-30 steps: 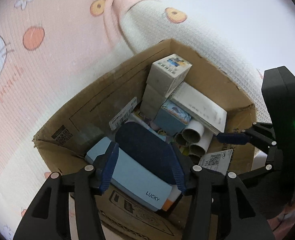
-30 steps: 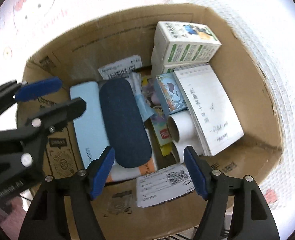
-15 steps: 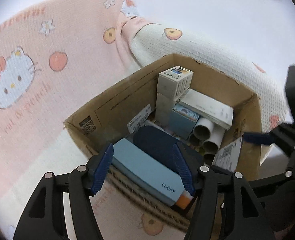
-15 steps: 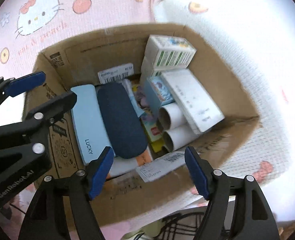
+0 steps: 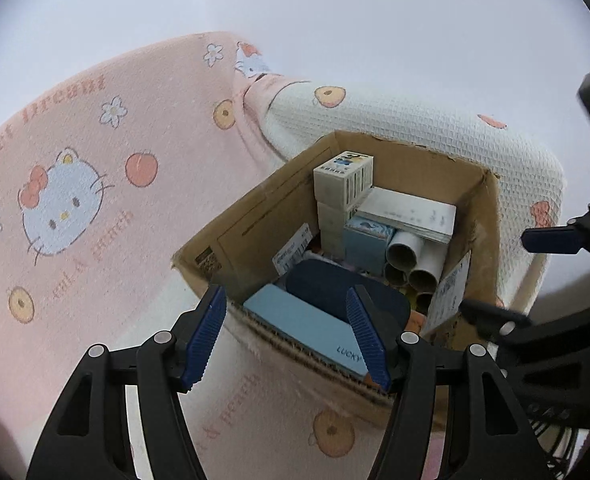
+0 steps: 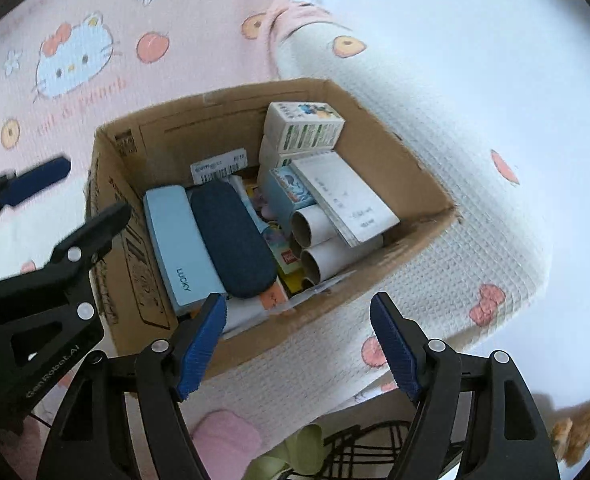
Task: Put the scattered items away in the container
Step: 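Withdraw both grippers up and away from the box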
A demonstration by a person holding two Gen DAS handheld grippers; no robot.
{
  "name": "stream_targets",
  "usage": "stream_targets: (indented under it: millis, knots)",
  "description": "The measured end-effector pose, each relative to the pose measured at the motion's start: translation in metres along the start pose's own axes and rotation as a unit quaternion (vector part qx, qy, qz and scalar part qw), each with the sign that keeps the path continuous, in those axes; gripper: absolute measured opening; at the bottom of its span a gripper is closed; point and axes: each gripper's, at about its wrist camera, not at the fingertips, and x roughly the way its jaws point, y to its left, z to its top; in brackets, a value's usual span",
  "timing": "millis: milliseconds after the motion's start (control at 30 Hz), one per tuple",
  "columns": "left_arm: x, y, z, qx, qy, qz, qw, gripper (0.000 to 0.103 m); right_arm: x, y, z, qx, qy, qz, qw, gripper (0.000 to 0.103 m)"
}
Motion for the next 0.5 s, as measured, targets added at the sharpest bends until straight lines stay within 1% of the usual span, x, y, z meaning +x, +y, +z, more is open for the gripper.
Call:
stream_targets:
  millis: [100, 200, 500]
  knots:
    - [0.000, 0.007, -0.001, -0.025, 0.015, -0.006, 0.9996, 0.067, -0.011, -0.002, 0.000, 0.010, -0.012, -0.005, 1.000, 0.074]
    - [-0.001, 0.011, 0.000, -0.039, 0.014, -0.013, 0.9990, 0.067, -0.016, 0.000, -0.001, 0.014, -0.018, -0.007, 1.000, 0.077]
    - [-0.003, 0.006, -0.004, -0.027, 0.012, -0.012, 0.9995, 0.067, -0.018, 0.011, -0.002, 0.000, -0.019, -0.012, 1.000, 0.077]
